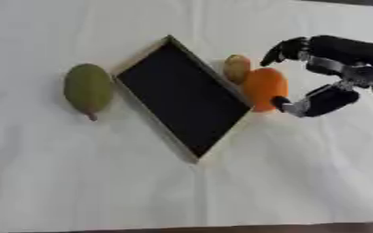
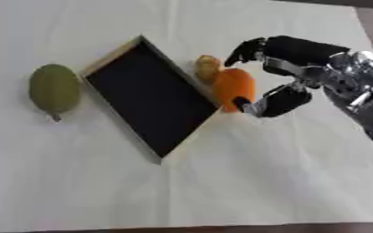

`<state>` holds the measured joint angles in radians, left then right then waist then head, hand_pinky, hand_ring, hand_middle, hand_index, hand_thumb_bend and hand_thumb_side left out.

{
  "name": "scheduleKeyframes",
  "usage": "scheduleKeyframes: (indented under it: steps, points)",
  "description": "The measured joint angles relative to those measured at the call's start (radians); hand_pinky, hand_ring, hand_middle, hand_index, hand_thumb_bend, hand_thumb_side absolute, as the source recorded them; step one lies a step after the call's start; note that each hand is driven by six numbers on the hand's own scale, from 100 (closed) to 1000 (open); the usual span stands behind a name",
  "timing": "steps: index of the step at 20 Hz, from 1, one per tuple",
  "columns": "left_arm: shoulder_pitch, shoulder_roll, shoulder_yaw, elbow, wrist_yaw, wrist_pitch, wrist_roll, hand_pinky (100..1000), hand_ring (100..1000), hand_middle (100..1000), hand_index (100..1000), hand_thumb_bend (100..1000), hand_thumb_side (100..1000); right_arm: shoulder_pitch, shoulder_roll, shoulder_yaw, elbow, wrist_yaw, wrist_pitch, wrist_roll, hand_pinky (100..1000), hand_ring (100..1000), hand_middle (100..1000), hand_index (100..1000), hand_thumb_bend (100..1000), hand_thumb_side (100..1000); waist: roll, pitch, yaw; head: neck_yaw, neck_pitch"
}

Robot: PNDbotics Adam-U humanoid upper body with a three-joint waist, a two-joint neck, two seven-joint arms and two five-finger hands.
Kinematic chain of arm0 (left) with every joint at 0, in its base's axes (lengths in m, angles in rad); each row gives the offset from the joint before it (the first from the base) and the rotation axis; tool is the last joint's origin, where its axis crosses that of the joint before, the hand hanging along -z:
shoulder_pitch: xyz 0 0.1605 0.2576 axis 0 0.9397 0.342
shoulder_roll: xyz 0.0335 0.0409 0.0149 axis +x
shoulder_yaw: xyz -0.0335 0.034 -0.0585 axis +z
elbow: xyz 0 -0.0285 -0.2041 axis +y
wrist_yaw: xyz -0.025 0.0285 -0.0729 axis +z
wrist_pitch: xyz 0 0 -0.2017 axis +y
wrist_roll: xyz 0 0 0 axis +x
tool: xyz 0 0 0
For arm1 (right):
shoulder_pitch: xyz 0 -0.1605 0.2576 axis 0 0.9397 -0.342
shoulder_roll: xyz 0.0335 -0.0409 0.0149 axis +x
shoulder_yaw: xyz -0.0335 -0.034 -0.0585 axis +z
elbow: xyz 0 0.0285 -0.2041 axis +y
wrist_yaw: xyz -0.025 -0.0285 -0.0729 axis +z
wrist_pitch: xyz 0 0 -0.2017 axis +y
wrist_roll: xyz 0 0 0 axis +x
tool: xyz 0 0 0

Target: Pick up objects on the table and place them in the box.

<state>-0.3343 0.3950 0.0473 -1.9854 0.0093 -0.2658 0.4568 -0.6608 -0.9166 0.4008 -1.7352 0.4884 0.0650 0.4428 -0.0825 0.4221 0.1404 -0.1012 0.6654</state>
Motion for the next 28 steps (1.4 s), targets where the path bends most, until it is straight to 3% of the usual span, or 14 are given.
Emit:
scheduleKeyframes:
  steps: [4,8,14,21,28]
  points:
    - [0.0,0.0,-0.001,0.0,0.001,0.0,0.0,677,701,748,813,278,630,-0.008,0.02,0.007,0.055,0.028,-0.008,0.018,896,841,798,860,213,441,0.0,0.003,0.002,0.003,-0.003]
    - [0.0,-0.002,-0.001,0.0,0.002,0.0,0.0,677,701,748,813,276,630,-0.01,0.035,0.01,0.082,0.022,-0.019,0.035,884,799,702,786,174,402,0.0,0.004,0.002,0.003,-0.004]
    - [0.0,-0.009,-0.001,0.0,0.003,0.002,-0.002,678,702,749,813,273,631,-0.018,0.053,0.0,0.127,-0.002,-0.039,0.029,864,723,599,690,100,100,0.0,0.004,0.001,0.003,-0.005]
    - [0.0,-0.009,-0.001,0.0,0.003,0.005,-0.003,678,704,750,813,270,633,-0.008,0.061,-0.035,0.139,-0.051,-0.041,-0.062,850,670,547,644,100,100,0.001,0.004,-0.004,0.008,-0.007]
    - [0.0,-0.009,-0.001,0.0,0.003,0.006,-0.002,679,706,750,813,268,633,0.029,0.038,-0.102,-0.017,-0.067,-0.038,-0.184,850,665,543,642,100,100,0.002,0.004,-0.01,0.012,-0.006]
